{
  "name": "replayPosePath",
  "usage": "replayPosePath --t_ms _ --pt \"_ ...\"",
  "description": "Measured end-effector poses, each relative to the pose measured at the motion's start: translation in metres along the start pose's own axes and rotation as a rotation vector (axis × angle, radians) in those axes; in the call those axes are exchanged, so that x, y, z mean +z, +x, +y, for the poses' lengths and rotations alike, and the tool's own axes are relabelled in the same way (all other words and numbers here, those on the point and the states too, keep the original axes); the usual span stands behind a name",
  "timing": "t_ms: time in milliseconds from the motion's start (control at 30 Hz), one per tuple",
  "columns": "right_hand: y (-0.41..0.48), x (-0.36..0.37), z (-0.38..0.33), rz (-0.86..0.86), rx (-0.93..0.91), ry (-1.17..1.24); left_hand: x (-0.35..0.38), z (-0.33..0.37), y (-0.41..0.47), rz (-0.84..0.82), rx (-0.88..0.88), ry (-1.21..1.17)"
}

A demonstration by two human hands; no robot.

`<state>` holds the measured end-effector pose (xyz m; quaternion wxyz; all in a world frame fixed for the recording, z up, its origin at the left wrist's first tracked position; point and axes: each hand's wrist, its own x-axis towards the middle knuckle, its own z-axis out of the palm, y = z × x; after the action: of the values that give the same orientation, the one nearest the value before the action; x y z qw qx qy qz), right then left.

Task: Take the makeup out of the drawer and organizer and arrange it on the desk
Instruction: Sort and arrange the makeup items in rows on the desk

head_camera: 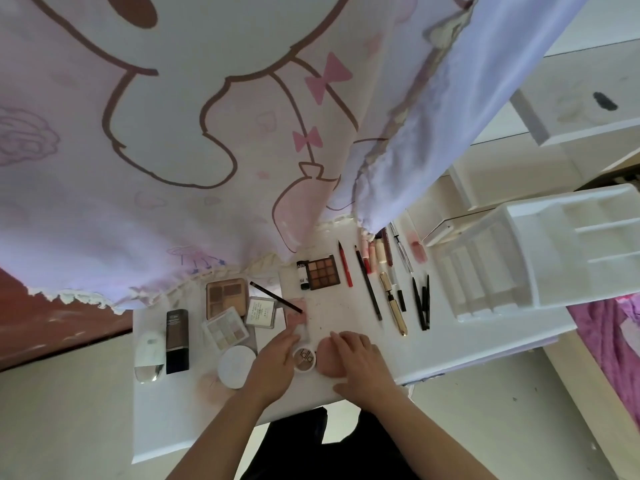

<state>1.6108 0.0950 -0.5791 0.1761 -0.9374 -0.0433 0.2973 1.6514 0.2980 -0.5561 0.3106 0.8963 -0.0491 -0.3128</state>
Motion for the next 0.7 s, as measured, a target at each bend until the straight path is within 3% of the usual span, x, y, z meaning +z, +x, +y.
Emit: replayPosePath --t_ms 100,200,333,500,700 --pt "0.001 -0.002 0.000 0.100 0.046 0.067 -0.003 0.000 -0.002 0.004 -0.030 -0.025" --pt "-0.004 -0.013 -0.007 0.183 0.161 0.408 -0.008 0.005 -0.003 0.054 -0.090 -0.124" --pt "-0.016 -0.040 -0.026 0.347 0.118 0.802 -0.031 0.036 -0.011 0.001 -0.309 -0.579" --pt "-0.033 -0.081 -0.046 0.356 -0.045 0.822 -0.070 0.070 -0.025 -0.236 -0.277 -1.060" --pt "-0.045 -0.111 -0.054 0.377 -0.133 0.744 -0.100 0.097 -0.039 -0.238 -0.209 -1.197"
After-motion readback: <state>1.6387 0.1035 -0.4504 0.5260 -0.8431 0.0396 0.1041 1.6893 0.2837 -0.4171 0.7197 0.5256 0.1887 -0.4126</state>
